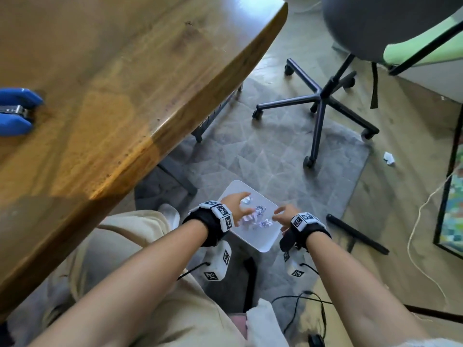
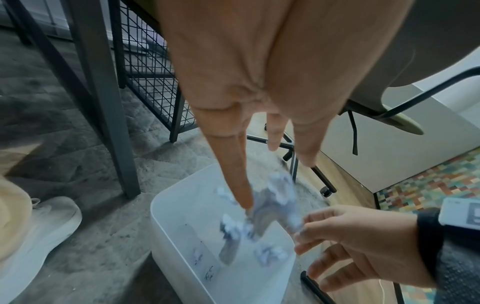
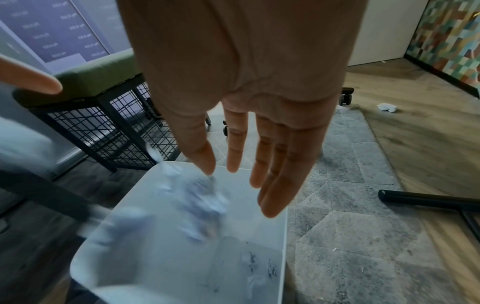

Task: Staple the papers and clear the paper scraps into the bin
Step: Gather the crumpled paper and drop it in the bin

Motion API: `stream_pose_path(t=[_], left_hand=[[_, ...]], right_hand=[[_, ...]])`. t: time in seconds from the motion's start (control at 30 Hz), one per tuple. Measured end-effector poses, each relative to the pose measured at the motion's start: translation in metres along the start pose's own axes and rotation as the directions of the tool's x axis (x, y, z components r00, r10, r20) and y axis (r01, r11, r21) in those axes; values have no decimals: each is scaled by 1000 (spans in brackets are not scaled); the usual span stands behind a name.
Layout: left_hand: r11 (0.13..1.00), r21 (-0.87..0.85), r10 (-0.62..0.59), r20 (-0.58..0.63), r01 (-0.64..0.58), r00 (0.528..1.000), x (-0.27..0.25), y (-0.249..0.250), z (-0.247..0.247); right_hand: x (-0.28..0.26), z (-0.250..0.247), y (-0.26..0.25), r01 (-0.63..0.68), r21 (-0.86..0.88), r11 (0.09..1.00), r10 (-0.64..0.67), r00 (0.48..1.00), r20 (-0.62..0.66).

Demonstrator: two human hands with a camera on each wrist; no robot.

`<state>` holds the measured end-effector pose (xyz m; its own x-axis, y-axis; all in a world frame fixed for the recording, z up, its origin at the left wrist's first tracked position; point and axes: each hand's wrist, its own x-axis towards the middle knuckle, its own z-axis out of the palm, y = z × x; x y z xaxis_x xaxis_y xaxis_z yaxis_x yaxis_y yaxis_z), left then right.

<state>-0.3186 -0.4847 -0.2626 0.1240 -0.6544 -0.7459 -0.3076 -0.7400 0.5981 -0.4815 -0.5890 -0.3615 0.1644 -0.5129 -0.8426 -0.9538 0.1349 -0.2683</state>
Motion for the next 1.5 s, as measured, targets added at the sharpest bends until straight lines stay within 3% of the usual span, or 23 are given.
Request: stream_pose_path(t=[0.17,0.5,0.6,0.73,0.97,1.07,1.2,1.27,1.4,1.5], left_hand=[[976,219,16,-77,1,997,7,-10,-12],[967,245,-42,-142,76,989,-10,-25,-40],[969,242,-16,-156,54,988,-20,-21,-46],[966,259,67,-189,-16,980,-45,-7,-59],[932,348,199,-259,-101,945,-121,8,-86],[911,376,274,-250,-168,929,-169,13,-100],[875,396,405,-281,-279,870,-243,11,-124],[859,418,444,-321,-296,836,-280,1,-138],[892,403,393,-461,-207,796,-346,-38,-166],[907,420,309,-622,-26,719,-380,-84,-182]], right_hand=[[3,1,0,15,-23,1000,-15,999,-37],[-35,-8,-32,107,-212,971,-105,994,23],[-55,-14,-52,188,-325,927,-187,982,35],[-93,-23,-85,328,-513,793,-338,938,78],[-194,-49,-167,542,-659,521,-617,773,149],[-253,-56,-207,617,-702,355,-750,637,180],[-321,-51,-254,677,-717,162,-883,424,200],[-344,-40,-275,715,-693,92,-898,360,252],[-366,-1,-309,760,-648,-38,-892,267,365],[-370,40,-327,736,-665,-125,-853,262,451]])
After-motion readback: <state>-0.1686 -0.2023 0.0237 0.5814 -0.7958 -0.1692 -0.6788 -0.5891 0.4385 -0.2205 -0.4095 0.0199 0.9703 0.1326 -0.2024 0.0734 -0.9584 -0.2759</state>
